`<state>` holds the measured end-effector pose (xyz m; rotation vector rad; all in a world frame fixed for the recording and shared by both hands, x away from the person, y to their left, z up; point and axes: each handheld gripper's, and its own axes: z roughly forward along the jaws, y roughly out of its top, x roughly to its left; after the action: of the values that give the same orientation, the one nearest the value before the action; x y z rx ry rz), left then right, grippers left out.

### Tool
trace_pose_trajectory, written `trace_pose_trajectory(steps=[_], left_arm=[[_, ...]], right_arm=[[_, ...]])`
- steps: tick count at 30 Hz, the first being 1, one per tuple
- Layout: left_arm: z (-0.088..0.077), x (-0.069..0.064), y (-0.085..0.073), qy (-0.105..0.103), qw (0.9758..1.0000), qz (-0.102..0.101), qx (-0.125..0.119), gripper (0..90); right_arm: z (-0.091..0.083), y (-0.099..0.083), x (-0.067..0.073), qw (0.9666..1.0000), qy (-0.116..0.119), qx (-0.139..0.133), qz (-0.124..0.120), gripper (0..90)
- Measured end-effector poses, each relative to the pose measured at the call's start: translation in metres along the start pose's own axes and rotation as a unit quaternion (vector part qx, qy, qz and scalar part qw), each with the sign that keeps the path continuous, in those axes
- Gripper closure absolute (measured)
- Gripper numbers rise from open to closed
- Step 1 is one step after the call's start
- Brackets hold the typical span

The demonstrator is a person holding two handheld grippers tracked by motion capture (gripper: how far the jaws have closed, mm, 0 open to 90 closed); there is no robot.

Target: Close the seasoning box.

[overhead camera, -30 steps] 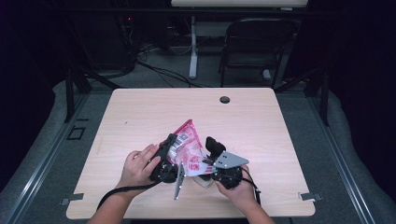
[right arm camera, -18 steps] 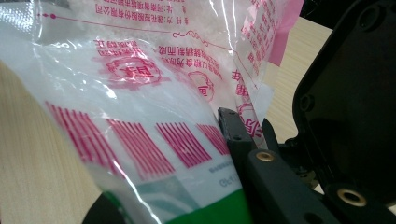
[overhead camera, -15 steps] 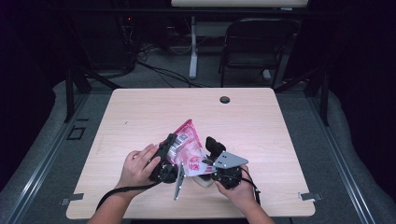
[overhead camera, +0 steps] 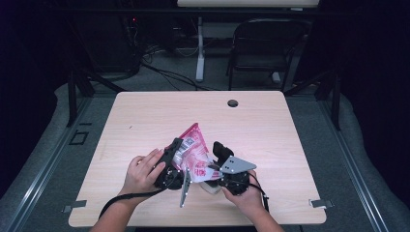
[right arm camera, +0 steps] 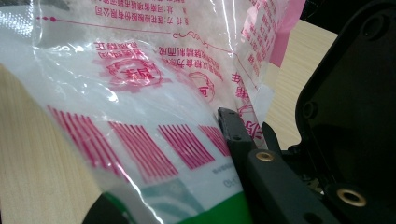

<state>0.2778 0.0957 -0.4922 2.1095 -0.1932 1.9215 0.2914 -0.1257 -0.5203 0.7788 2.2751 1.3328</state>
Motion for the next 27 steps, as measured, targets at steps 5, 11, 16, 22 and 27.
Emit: trace_pose_trajectory(steps=[5, 11, 16, 22, 27], left_arm=[[-0.0010, 0.0007, -0.0004, 0.002, 1.0000, -0.002, 0.000, 63.2], [-0.0013, 0.0011, -0.0008, 0.004, 1.0000, -0.002, -0.001, 63.1], [-0.0015, 0.0013, -0.0013, 0.003, 1.0000, -0.002, -0.001, 63.1], [-0.0026, 0.0023, -0.0013, 0.006, 1.0000, -0.003, -0.001, 63.1], [-0.0029, 0.0023, -0.0017, 0.005, 1.0000, -0.005, 0.001, 63.0]], right_arm=[[0.0003, 0.0005, 0.0005, 1.0000, 0.003, -0.001, 0.001, 87.5], [0.0005, 0.0006, 0.0006, 1.0000, 0.004, -0.002, 0.000, 87.6], [0.0011, 0.0008, 0.0004, 1.0000, 0.004, -0.002, 0.000, 87.6], [0.0016, 0.0013, 0.0007, 1.0000, 0.005, -0.004, 0.000, 87.6], [0.0018, 0.0017, 0.0008, 1.0000, 0.006, -0.002, -0.001, 87.6]])
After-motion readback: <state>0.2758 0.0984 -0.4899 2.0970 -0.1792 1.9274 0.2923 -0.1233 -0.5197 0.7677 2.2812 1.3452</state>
